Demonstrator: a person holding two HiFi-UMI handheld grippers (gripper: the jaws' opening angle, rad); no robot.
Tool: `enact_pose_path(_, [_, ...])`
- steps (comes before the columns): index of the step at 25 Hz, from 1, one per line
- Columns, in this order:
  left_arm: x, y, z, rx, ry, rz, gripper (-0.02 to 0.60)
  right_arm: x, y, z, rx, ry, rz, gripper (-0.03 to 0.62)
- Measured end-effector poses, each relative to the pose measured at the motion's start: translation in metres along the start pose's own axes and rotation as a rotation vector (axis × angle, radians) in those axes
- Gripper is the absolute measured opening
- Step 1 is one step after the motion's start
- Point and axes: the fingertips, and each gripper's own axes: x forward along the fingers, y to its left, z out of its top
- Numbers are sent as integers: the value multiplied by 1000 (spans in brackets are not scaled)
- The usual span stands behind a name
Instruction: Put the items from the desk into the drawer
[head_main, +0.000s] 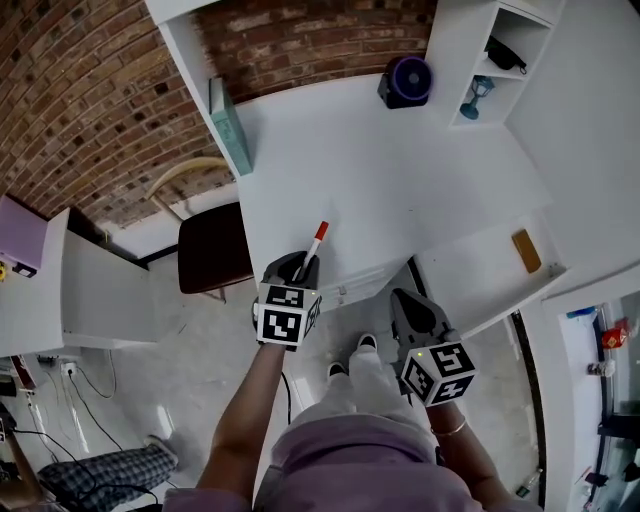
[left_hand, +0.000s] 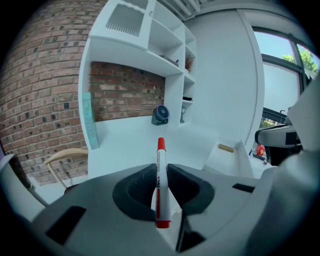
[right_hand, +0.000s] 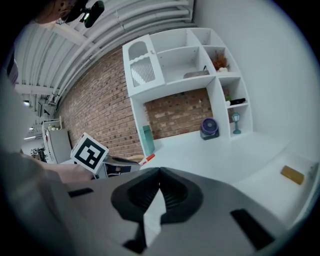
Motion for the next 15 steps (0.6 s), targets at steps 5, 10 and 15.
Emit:
enact_pose_path(5, [15, -32, 8, 33, 4, -62, 67, -17, -22, 0, 18, -7, -60, 5])
enact_pose_path(10, [33, -65, 15, 68, 11, -115, 67, -36, -47, -1, 41, -21, -117, 5])
enact_pose_path(15, [49, -106, 23, 107, 16, -157, 66, -60, -78, 0, 60, -41, -163, 5])
